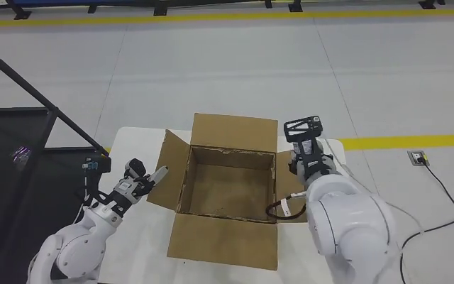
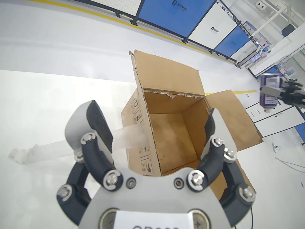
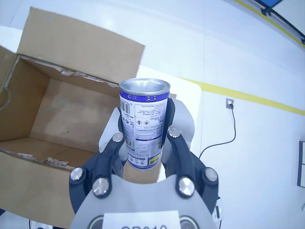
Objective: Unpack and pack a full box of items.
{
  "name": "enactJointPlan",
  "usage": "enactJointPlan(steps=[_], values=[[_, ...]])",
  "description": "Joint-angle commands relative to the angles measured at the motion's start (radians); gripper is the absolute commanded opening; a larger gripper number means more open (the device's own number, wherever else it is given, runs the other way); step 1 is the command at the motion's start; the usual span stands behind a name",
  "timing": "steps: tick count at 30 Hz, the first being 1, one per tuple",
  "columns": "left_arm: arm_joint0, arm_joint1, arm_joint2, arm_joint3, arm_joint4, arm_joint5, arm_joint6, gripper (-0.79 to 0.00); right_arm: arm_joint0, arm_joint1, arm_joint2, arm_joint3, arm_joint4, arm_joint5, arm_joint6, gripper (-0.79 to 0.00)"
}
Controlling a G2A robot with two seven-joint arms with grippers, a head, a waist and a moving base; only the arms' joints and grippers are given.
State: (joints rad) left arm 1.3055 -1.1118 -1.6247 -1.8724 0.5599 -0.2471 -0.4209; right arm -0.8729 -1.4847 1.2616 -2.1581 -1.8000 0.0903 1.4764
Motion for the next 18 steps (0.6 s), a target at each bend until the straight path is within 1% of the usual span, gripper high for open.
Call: enactJointPlan(steps=[1, 4, 6, 8, 12, 15, 16, 18], values=[[0.000, 0.000, 0.004, 0.001, 0.000, 0.003, 0.004, 0.000, -0.028, 0.006, 0.107, -0.022, 0.010, -0.017, 0.001, -0.785], [-0.001, 0.000, 0.011, 0.002, -0.003, 0.008, 0.008, 0.000, -0.057, 0.014, 0.243, 0.019, 0.092, -0.052, -0.023, -0.785], [-0.004, -0.001, 0.017, 0.004, -0.003, 0.013, 0.012, 0.000, -0.060, 0.020, 0.317, 0.092, 0.103, -0.069, -0.033, -0.785], [-0.007, -0.001, 0.024, 0.005, -0.001, 0.016, 0.014, 0.000, -0.055, 0.024, 0.363, 0.173, 0.129, -0.077, -0.047, -0.785], [-0.013, -0.002, 0.037, 0.007, 0.002, 0.029, 0.022, 0.000, -0.051, 0.028, 0.420, 0.335, 0.234, -0.098, -0.113, -0.785], [-0.016, -0.003, 0.044, 0.010, 0.005, 0.038, 0.028, 0.000, -0.042, 0.030, 0.421, 0.453, 0.294, -0.120, -0.147, -0.785], [-0.016, -0.003, 0.045, 0.011, 0.005, 0.042, 0.030, 0.000, -0.036, 0.030, 0.418, 0.479, 0.309, -0.123, -0.142, -0.785], [-0.018, -0.004, 0.049, 0.012, 0.008, 0.049, 0.032, 0.000, -0.036, 0.030, 0.418, 0.479, 0.309, -0.123, -0.142, -0.785]])
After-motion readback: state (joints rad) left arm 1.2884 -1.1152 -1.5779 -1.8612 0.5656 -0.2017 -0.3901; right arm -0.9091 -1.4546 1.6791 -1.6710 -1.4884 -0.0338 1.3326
